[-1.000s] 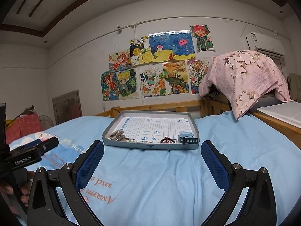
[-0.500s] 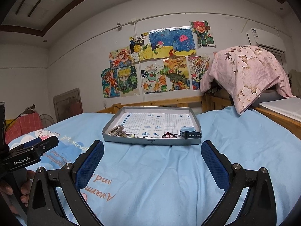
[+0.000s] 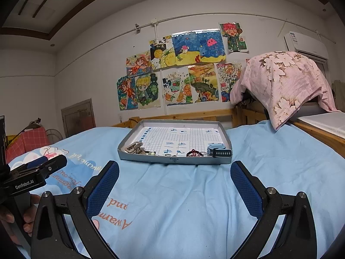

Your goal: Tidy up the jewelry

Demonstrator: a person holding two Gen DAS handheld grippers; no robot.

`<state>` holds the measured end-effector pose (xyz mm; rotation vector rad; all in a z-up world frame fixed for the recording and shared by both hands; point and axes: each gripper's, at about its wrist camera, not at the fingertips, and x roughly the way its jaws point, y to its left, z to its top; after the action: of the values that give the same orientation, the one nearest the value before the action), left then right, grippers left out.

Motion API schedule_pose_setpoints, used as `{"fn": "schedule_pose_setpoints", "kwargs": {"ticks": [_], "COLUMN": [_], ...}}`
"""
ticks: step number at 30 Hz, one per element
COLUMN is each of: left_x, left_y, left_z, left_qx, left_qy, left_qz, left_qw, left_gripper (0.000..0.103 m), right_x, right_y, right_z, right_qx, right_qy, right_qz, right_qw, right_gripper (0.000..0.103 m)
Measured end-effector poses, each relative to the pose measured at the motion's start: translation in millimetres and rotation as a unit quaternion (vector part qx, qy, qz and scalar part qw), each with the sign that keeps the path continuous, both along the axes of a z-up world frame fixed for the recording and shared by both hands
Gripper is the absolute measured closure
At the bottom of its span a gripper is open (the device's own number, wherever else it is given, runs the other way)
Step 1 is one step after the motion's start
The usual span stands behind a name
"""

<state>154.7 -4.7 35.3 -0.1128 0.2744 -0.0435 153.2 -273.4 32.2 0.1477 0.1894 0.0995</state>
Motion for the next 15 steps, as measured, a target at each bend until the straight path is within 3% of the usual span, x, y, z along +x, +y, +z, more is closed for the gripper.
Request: {"fn": "schedule_pose_setpoints", "kwargs": {"ticks": [15], "left_x": [-0.1], "left_y": [0.1], "left_z": [-0.3], "left_qx": [0.002], "left_qy": [-0.001], "left_qz": [0.001], "left_qw": [1.0000], "left_gripper": [0.000], "right_x": [-0.3], "right_y": [0.8], "right_z": [0.1], "right_qx": [0.000], "right_qy": [0.000], "right_qz": [0.000], "right_qw": [1.000], "right_gripper": [0.002]}}
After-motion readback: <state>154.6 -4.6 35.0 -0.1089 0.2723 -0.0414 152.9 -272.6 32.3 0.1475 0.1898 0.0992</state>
